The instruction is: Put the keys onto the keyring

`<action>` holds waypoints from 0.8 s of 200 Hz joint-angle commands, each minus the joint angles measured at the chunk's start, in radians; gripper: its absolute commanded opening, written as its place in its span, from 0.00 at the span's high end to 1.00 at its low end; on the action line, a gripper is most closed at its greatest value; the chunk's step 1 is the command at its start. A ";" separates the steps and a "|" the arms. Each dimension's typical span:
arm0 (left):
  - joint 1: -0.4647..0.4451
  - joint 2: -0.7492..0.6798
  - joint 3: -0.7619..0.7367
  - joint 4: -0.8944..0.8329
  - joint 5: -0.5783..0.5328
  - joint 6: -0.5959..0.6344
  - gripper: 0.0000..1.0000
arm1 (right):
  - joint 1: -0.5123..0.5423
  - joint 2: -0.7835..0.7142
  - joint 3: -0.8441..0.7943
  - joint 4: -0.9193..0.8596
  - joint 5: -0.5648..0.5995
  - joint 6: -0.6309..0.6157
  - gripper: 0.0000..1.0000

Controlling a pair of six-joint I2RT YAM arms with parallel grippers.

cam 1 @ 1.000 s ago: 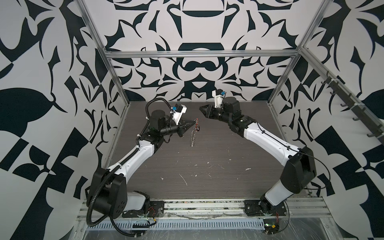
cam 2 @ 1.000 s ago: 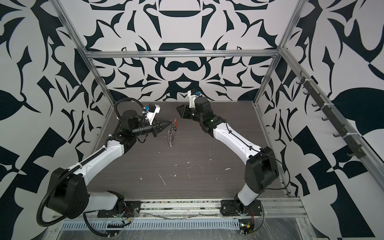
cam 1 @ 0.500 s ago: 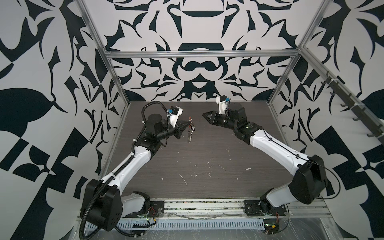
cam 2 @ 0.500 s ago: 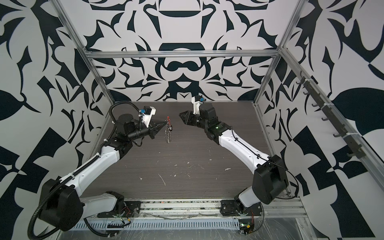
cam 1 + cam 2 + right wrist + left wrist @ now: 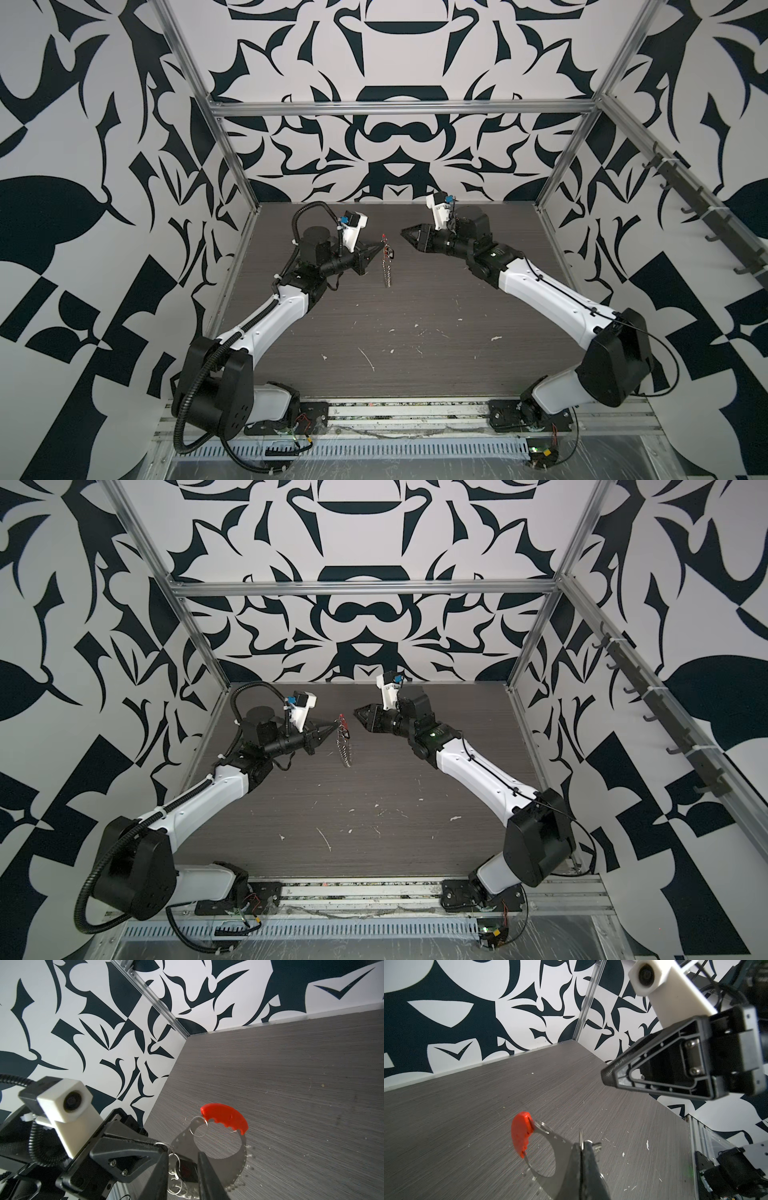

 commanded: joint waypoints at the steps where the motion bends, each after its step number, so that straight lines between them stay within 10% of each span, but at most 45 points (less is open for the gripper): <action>1: 0.018 -0.017 0.003 0.068 0.032 -0.044 1.00 | 0.006 -0.003 -0.011 0.116 -0.047 0.000 0.70; 160: 0.041 0.059 -0.016 0.339 0.092 -0.233 1.00 | 0.017 0.106 0.094 0.194 -0.137 0.025 0.66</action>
